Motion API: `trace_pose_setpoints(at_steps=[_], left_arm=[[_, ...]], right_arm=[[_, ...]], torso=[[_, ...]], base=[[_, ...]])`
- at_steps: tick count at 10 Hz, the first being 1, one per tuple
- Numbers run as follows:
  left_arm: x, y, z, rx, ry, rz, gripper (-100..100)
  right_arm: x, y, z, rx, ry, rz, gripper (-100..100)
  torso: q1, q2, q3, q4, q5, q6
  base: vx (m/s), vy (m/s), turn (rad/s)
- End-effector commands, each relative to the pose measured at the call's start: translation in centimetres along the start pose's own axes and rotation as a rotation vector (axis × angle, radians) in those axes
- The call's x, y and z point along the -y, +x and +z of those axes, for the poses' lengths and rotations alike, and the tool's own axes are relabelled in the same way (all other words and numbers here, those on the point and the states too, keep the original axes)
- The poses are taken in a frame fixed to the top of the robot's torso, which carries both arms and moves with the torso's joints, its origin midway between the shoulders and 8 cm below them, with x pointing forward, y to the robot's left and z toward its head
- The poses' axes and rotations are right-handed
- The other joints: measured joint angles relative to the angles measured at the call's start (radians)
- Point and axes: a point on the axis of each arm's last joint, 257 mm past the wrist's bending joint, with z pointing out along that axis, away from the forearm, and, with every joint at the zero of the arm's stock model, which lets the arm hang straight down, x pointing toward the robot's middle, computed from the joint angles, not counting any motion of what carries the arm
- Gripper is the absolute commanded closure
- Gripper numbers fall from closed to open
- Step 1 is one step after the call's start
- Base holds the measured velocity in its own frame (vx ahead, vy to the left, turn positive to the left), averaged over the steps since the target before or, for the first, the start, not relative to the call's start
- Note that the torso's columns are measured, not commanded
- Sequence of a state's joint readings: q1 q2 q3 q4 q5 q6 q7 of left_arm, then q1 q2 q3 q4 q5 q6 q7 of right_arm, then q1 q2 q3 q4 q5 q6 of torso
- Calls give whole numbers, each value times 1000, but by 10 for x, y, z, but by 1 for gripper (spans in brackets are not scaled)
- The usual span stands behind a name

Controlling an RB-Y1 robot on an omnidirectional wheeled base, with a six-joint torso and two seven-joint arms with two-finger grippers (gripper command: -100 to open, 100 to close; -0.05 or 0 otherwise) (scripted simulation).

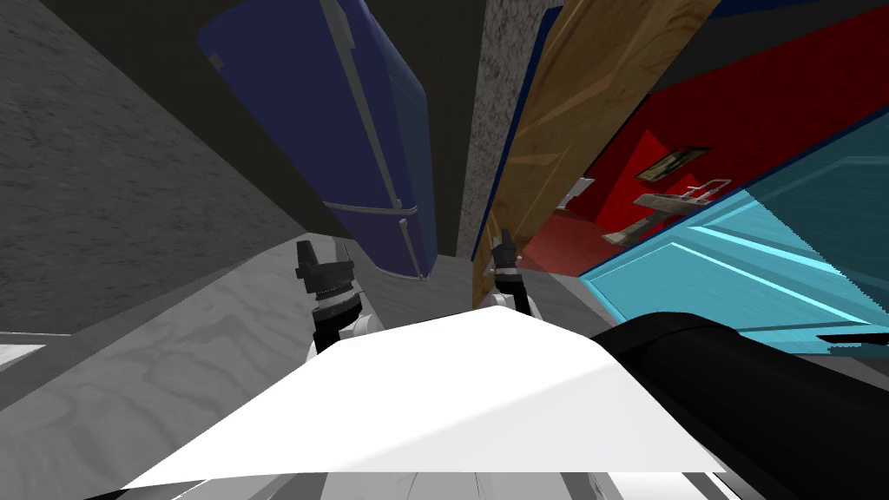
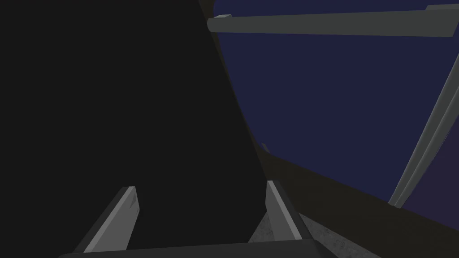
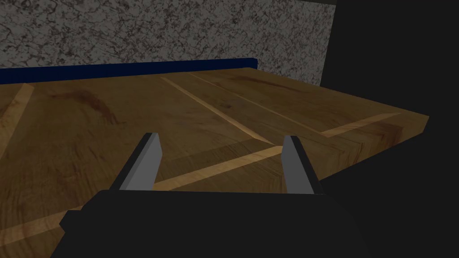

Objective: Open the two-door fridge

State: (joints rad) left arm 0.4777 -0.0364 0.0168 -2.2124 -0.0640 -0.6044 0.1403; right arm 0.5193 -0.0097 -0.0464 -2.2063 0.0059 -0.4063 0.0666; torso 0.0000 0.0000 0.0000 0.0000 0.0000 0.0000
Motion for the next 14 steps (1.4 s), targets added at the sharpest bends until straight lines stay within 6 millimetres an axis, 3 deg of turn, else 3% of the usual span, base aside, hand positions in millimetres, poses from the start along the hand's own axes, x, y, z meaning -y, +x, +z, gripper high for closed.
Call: trace_pose_setpoints(at_steps=[1,9,10,11,14], left_arm=[[0,0,0,0,0,0,0],[0,0,0,0,0,0,0],[-9,5,3,-37,-14,14,-100],[-15,7,6,-54,-23,23,-100],[-39,14,16,-106,-58,55,-100]], right_arm=[[0,0,0,0,0,0,0],[0,0,0,0,0,0,0],[0,0,0,0,0,0,0],[0,0,0,0,0,0,0],[0,0,0,0,0,0,0]], torso=[[0,40,-82,41,0,0],[0,618,-1234,617,0,0],[0,691,-1382,691,0,0],[-1,725,-1451,724,0,0],[0,737,-1476,737,0,0]], base=[[0,0,0],[0,0,0],[9,-15,4],[15,-32,3],[18,-36,4]])
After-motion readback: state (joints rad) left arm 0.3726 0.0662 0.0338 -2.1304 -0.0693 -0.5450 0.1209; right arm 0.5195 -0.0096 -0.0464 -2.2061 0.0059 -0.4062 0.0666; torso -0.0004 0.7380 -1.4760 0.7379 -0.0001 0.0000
